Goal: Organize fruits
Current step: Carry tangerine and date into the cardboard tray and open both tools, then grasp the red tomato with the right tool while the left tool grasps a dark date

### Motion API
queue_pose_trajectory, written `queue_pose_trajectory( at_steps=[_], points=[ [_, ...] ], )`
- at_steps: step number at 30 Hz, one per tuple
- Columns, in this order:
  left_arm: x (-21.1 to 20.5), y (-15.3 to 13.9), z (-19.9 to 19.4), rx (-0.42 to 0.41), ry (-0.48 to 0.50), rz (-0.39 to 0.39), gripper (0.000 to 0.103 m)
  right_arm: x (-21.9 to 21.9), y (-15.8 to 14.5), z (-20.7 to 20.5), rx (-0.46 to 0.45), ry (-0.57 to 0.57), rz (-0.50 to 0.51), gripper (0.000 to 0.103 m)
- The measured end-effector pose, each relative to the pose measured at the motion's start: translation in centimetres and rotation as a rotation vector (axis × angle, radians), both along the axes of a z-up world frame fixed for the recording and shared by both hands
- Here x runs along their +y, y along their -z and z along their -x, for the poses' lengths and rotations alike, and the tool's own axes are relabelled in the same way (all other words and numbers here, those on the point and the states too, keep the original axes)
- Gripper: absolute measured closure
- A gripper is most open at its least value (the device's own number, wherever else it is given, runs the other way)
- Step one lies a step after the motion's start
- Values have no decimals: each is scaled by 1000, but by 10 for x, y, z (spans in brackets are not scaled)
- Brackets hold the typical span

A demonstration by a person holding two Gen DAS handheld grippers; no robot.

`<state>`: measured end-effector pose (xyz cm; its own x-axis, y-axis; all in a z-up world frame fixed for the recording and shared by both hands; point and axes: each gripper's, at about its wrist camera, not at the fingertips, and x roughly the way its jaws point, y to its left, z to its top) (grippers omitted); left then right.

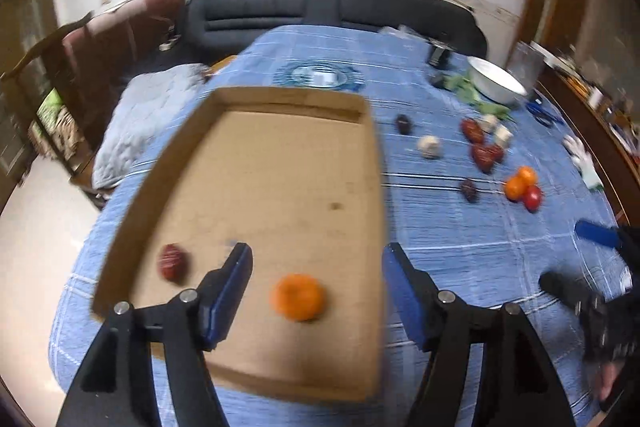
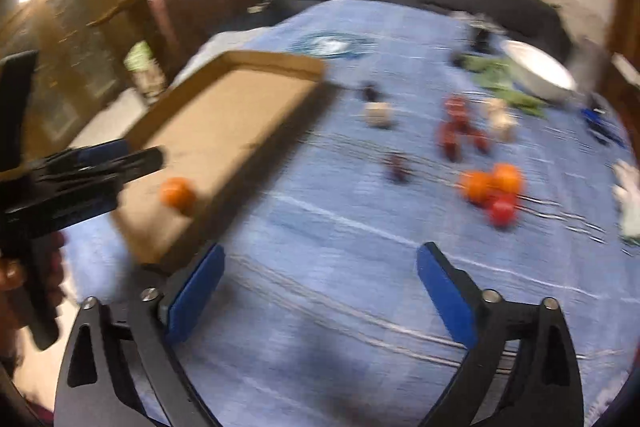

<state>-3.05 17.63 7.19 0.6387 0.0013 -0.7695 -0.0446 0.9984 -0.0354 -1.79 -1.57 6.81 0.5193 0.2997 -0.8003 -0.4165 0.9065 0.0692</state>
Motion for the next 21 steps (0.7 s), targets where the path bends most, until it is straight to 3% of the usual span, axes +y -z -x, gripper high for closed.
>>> queue_pose_trajectory(
  at_steps=[4, 10, 16, 21],
  points=[
    [-36, 1, -8, 16, 54, -1, 30, -48, -3, -13, -21, 86, 18, 1],
    [-83, 8, -18, 46, 111, -26, 27, -113, 2, -53, 56, 151, -72, 0],
    [-110, 16, -34, 81, 133, -67, 26, -121, 22, -81, 43, 106, -87, 3],
    [-118, 23, -52, 109, 128, -49, 24, -110, 41, -99, 73, 40, -74, 34]
  ],
)
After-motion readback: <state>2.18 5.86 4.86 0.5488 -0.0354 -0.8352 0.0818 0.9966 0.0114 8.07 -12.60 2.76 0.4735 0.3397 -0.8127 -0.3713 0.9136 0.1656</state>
